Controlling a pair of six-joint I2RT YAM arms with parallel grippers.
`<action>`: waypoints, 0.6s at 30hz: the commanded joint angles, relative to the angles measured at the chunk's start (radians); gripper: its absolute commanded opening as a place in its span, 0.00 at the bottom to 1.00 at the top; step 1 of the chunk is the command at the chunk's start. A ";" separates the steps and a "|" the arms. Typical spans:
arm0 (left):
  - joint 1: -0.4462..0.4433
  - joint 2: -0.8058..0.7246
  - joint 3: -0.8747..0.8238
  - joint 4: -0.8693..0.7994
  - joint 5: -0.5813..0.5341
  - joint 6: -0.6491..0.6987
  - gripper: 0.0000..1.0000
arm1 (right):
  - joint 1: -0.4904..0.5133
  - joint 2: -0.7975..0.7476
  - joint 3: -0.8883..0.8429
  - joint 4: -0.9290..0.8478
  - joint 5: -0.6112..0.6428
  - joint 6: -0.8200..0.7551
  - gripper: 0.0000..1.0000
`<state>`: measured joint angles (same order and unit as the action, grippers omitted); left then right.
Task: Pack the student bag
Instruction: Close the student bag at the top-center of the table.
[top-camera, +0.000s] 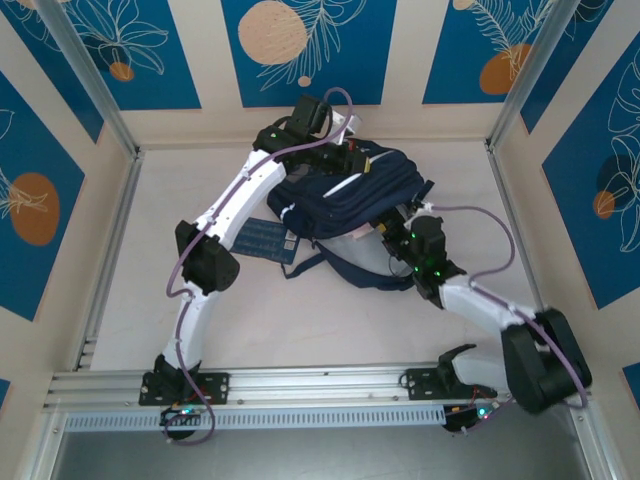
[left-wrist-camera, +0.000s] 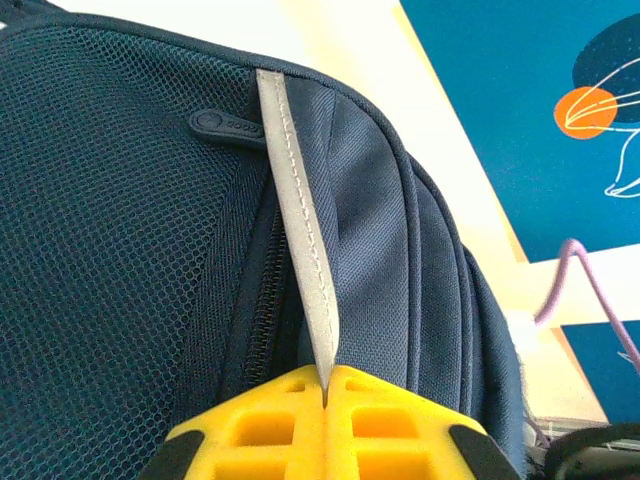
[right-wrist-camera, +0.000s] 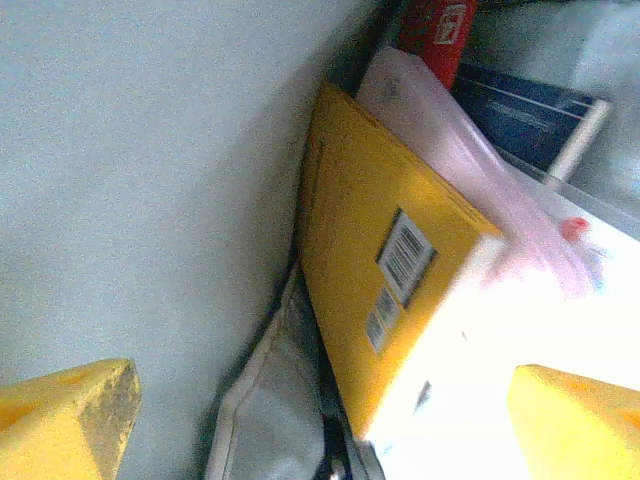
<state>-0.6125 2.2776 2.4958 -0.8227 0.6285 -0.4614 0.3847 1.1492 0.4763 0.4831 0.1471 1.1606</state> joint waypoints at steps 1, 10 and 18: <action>-0.001 -0.007 0.018 0.034 0.041 0.022 0.00 | 0.006 -0.204 -0.054 -0.228 0.049 -0.076 0.92; -0.037 -0.081 -0.108 0.057 -0.027 0.036 0.43 | -0.003 -0.803 -0.074 -0.859 0.285 -0.131 0.81; -0.010 -0.408 -0.527 0.225 -0.266 0.021 0.66 | 0.000 -0.833 0.011 -0.863 0.060 -0.269 0.76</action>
<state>-0.6411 2.0090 2.0518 -0.6819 0.4911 -0.4435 0.3836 0.2810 0.4355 -0.3565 0.3103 0.9817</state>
